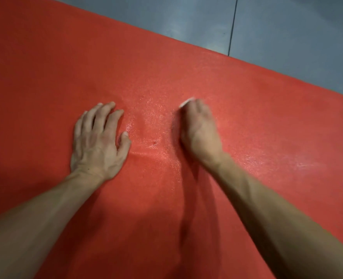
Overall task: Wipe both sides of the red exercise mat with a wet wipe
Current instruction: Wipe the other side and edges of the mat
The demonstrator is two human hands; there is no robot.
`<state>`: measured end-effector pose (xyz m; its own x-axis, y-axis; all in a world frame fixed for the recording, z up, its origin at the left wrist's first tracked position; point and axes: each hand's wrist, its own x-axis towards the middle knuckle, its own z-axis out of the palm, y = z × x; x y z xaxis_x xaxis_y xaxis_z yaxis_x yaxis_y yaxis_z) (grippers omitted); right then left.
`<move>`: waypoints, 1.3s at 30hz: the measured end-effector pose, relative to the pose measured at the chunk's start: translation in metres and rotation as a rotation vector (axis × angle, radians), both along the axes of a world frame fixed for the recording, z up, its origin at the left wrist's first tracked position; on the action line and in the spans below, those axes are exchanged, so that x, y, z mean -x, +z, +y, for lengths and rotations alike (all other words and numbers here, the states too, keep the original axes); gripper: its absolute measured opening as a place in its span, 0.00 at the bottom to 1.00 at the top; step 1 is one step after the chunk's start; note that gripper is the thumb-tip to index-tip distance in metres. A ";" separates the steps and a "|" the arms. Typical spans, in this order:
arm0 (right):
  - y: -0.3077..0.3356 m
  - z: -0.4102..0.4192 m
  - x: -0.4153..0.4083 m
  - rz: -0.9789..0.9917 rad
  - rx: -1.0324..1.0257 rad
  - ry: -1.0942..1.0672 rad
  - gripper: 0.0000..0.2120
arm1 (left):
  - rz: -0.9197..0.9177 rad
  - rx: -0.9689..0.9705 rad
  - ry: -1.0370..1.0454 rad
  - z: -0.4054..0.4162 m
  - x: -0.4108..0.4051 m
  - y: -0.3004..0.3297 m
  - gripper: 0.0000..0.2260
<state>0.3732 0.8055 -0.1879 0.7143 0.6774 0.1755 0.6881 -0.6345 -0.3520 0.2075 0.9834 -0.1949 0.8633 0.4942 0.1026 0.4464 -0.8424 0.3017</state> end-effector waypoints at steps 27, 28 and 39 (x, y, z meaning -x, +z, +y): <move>0.007 -0.083 0.005 -0.020 0.053 -0.441 0.06 | -0.013 0.005 -0.002 0.002 -0.002 -0.002 0.23; 0.005 -0.062 0.025 0.000 0.021 -0.348 0.06 | -0.011 0.006 -0.001 0.002 -0.001 -0.002 0.23; 0.012 -0.142 -0.024 -0.015 0.069 -0.537 0.08 | -0.020 0.003 -0.001 0.003 -0.001 -0.004 0.23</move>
